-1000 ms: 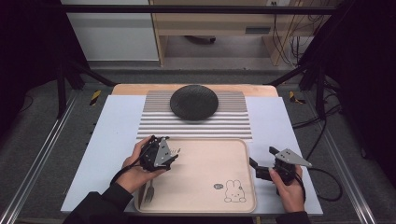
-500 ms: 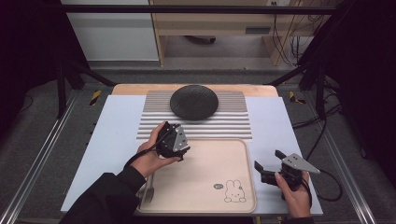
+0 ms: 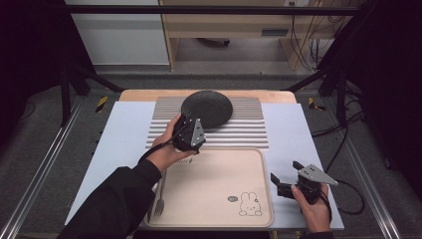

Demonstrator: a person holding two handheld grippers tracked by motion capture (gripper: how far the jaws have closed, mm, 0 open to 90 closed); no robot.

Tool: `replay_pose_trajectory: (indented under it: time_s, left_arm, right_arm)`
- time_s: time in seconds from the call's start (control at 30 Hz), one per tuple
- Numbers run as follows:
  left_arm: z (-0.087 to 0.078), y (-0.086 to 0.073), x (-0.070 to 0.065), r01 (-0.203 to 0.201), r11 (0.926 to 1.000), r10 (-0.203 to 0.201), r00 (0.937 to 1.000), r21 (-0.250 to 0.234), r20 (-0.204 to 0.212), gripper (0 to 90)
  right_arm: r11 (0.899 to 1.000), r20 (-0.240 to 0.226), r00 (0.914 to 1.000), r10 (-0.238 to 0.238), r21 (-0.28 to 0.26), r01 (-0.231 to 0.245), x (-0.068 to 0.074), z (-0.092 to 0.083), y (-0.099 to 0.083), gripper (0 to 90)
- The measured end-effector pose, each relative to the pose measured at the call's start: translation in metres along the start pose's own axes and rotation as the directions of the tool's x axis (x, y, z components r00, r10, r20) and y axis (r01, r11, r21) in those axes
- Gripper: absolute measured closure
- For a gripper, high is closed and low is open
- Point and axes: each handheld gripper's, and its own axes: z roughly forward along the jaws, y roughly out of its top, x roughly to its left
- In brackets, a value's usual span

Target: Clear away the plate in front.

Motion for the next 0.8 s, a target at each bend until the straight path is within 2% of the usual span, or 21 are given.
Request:
replay_pose_trajectory:
  time_s: [0.13,0.27,0.3,0.37,0.4,0.53,0.7,0.77,0.8]
  left_arm:
    - [0.007,-0.002,0.007,-0.016,0.9998,0.016,0.9998,0.01,-0.009,15.1]
    - [0.014,-0.004,0.011,-0.009,0.9999,0.009,0.9999,0.006,-0.007,15.6]
    - [0.016,-0.005,0.012,-0.016,0.9998,0.016,0.9998,0.014,-0.008,15.5]
    - [0.019,-0.006,0.013,-0.065,0.9977,0.066,0.997,0.019,-0.041,16.5]
    - [0.021,-0.007,0.014,-0.073,0.9971,0.073,0.9961,0.021,-0.049,17.3]
    - [0.027,-0.009,0.019,-0.06,0.9979,0.061,0.9972,0.023,-0.045,17.4]
    - [0.033,-0.013,0.018,-0.072,0.9967,0.073,0.9969,0.038,-0.029,17.4]
    - [0.036,-0.015,0.017,-0.086,0.9951,0.088,0.9955,0.049,-0.034,17.4]
    - [0.038,-0.016,0.017,-0.081,0.9955,0.083,0.9961,0.048,-0.031,17.4]
  right_arm:
    - [1.0,0.002,1.0,0.001,-0.003,-0.001,0.001,0.001,0.0,5.0]
    - [1.0,0.005,1.0,0.002,-0.005,-0.002,0.001,0.001,0.0,5.0]
    - [1.0,0.006,1.0,0.001,-0.007,-0.001,0.001,0.001,0.0,5.0]
    - [1.0,0.006,1.0,0.002,-0.009,-0.002,0.0,0.001,-0.001,4.9]
    - [1.0,0.006,1.0,0.002,-0.008,-0.002,0.0,0.001,-0.001,4.9]
    - [1.0,0.005,1.0,0.004,-0.009,-0.004,0.0,0.0,-0.001,4.9]
    - [1.0,0.006,1.0,0.002,-0.007,-0.002,-0.001,0.001,-0.001,4.8]
    - [1.0,0.004,1.0,0.002,-0.008,-0.002,0.0,0.001,-0.001,4.8]
    - [1.0,0.004,1.0,0.002,-0.008,-0.002,0.0,0.001,-0.001,4.8]
